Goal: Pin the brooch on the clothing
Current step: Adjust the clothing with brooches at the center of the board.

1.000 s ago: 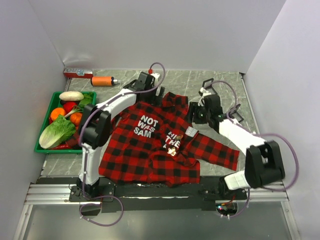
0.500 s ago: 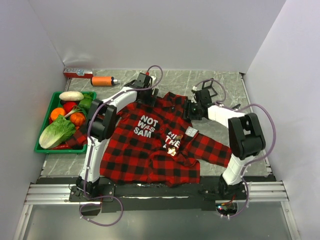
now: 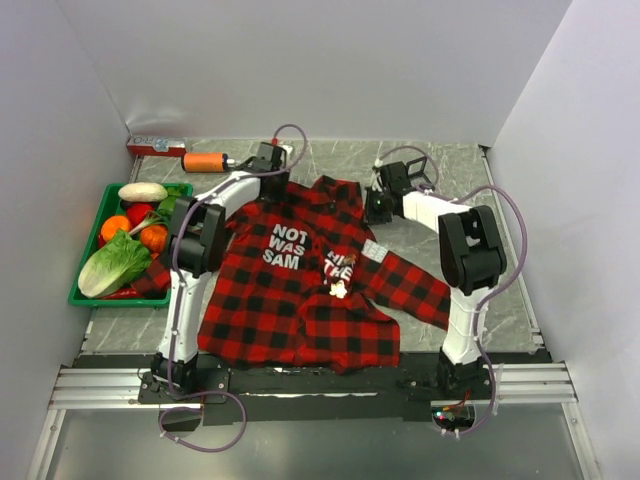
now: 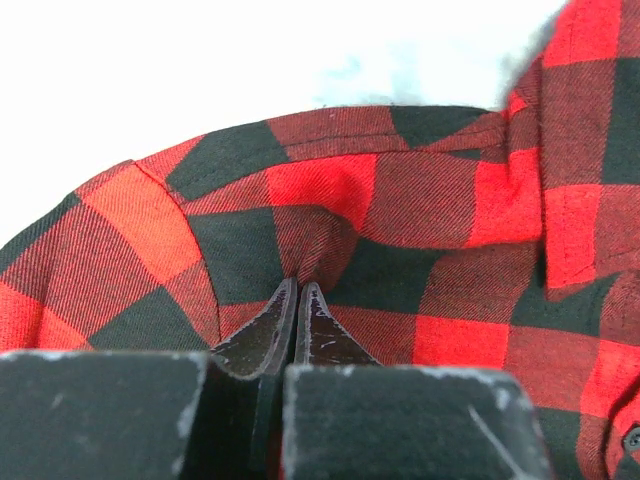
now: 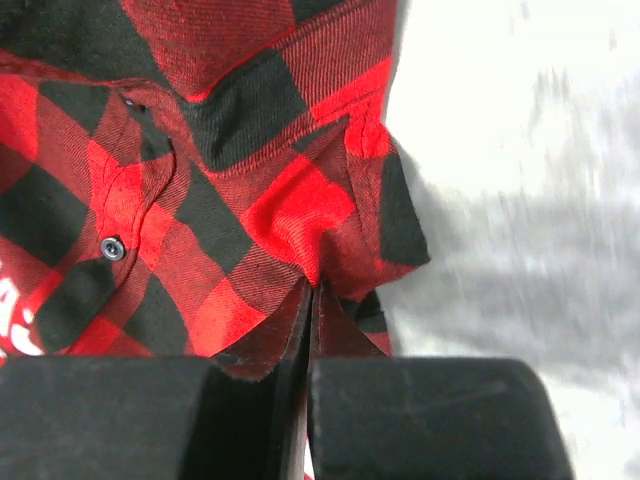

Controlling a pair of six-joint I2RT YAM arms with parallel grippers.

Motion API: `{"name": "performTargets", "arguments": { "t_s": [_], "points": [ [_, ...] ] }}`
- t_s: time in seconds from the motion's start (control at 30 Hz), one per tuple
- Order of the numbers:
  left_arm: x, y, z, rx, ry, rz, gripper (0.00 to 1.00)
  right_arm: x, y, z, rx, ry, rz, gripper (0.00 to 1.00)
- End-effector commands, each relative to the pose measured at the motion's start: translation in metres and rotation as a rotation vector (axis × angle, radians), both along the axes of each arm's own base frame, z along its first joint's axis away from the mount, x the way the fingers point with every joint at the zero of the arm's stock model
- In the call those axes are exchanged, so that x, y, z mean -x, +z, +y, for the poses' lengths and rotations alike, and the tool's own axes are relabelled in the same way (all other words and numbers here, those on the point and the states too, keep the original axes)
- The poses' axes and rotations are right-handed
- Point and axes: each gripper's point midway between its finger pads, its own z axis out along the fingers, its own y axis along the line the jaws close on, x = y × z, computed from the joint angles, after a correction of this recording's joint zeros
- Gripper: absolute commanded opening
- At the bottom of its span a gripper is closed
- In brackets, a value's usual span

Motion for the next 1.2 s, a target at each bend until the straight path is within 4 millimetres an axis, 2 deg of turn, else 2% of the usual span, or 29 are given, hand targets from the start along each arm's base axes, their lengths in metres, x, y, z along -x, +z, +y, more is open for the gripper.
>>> {"name": "performTargets", "arguments": {
  "t_s": [0.0,0.03,0.1,0.13,0.2,0.23,0.37,0.4,0.43,0.47,0.5,0.53,0.57,0.6,0.63,0.67,0.7,0.73,0.8,0.83,0.87,0.9,0.93,0.97,1.0,1.07,1.1,1.17],
  "points": [
    [-0.025,0.011,0.062,-0.017,0.155,-0.046,0.01,-0.043,0.035,0.019,-0.049,-0.008,-0.106,0.0],
    [-0.033,0.014,0.077,-0.014,0.189,-0.057,0.01,-0.056,0.044,0.023,-0.058,-0.011,-0.137,0.0],
    [-0.04,0.016,0.092,-0.012,0.219,-0.067,0.01,-0.07,0.053,0.026,-0.068,-0.018,-0.163,0.0],
    [-0.047,0.02,0.105,-0.004,0.244,-0.081,0.01,-0.085,0.061,0.03,-0.076,-0.021,-0.189,0.0],
    [-0.052,0.02,0.116,0.003,0.266,-0.082,0.01,-0.096,0.066,0.034,-0.08,-0.021,-0.204,0.0],
    [-0.056,0.022,0.123,0.006,0.274,-0.089,0.01,-0.109,0.074,0.039,-0.086,-0.015,-0.233,0.0],
    [-0.066,0.034,0.122,0.033,0.258,-0.116,0.01,-0.133,0.096,0.048,-0.107,0.022,-0.297,0.0],
    [-0.07,0.043,0.12,0.048,0.251,-0.134,0.01,-0.133,0.101,0.05,-0.106,0.044,-0.298,0.05],
    [-0.071,0.051,0.115,0.071,0.239,-0.144,0.06,-0.136,0.12,0.052,-0.111,0.076,-0.342,0.13],
    [-0.071,0.058,0.11,0.09,0.228,-0.151,0.36,-0.135,0.129,0.053,-0.11,0.092,-0.359,0.3],
    [-0.072,0.067,0.106,0.104,0.222,-0.171,0.54,-0.132,0.139,0.051,-0.108,0.1,-0.377,0.4],
    [-0.072,0.087,0.098,0.116,0.21,-0.207,0.69,-0.119,0.157,0.046,-0.102,0.111,-0.404,0.47],
    [-0.07,0.097,0.095,0.113,0.208,-0.227,0.88,-0.11,0.164,0.043,-0.103,0.119,-0.412,0.65],
    [-0.069,0.106,0.09,0.113,0.196,-0.248,0.91,-0.1,0.171,0.039,-0.101,0.122,-0.421,0.67],
    [-0.064,0.126,0.078,0.126,0.176,-0.279,0.94,-0.075,0.179,0.027,-0.097,0.115,-0.417,0.69],
    [-0.062,0.136,0.073,0.138,0.171,-0.294,0.97,-0.062,0.181,0.017,-0.09,0.093,-0.416,0.7],
    [-0.056,0.139,0.066,0.158,0.163,-0.292,0.98,-0.04,0.211,0.007,-0.1,0.076,-0.469,0.7],
    [-0.05,0.153,0.055,0.176,0.145,-0.309,0.98,-0.018,0.177,-0.009,-0.087,0.032,-0.386,0.71],
    [-0.037,0.153,0.038,0.206,0.116,-0.287,0.99,0.011,0.165,-0.037,-0.05,-0.058,-0.352,0.73],
    [-0.028,0.156,0.025,0.218,0.092,-0.278,0.99,0.037,0.156,-0.051,-0.04,-0.103,-0.329,0.73],
    [-0.022,0.154,0.02,0.224,0.085,-0.262,1.0,0.053,0.144,-0.072,-0.012,-0.155,-0.285,0.74],
    [-0.012,0.142,0.014,0.232,0.082,-0.22,1.0,0.074,0.133,-0.093,0.037,-0.219,-0.265,0.75],
    [0.0,0.143,-0.001,0.259,0.044,-0.2,0.99,0.085,0.125,-0.109,0.059,-0.281,-0.24,0.76],
    [0.008,0.14,-0.007,0.276,0.028,-0.184,0.99,0.098,0.114,-0.134,0.091,-0.356,-0.2,0.78],
    [0.022,0.124,-0.012,0.295,0.029,-0.13,1.0,0.114,0.103,-0.149,0.115,-0.406,-0.188,0.79],
    [0.04,0.126,-0.029,0.362,-0.02,-0.098,0.99,0.128,0.094,-0.182,0.145,-0.507,-0.171,0.79],
    [0.052,0.114,-0.033,0.39,-0.019,-0.05,1.0,0.14,0.086,-0.191,0.165,-0.535,-0.152,0.79],
    [0.065,0.114,-0.041,0.444,-0.058,-0.015,0.96,0.153,0.079,-0.213,0.225,-0.598,-0.128,0.82]
  ]
}}
